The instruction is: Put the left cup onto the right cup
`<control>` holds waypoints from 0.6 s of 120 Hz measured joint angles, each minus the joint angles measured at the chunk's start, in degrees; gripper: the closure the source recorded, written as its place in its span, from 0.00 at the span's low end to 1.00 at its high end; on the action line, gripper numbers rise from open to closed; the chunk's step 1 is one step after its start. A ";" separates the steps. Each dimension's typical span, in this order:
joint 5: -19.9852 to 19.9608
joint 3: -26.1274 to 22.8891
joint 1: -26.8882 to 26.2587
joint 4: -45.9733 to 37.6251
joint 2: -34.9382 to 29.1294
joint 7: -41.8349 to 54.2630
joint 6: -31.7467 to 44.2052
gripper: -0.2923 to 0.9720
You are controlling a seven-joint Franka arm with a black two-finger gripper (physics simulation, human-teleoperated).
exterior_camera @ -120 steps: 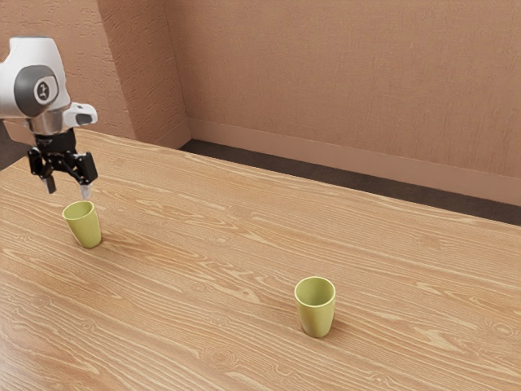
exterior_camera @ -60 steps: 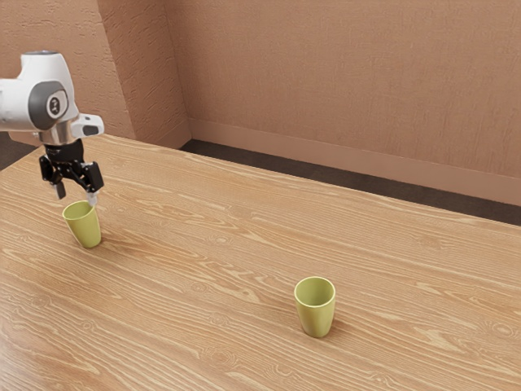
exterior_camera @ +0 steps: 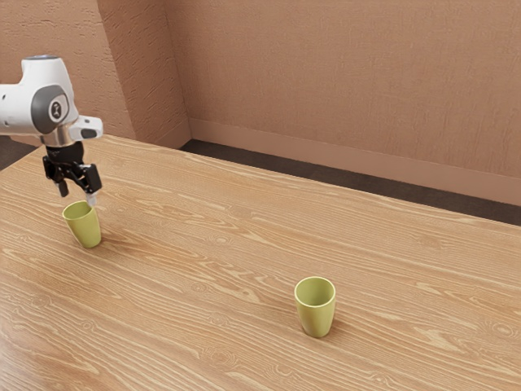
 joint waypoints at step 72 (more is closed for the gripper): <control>-0.08 0.00 1.22 1.72 3.24 3.51 0.51 0.23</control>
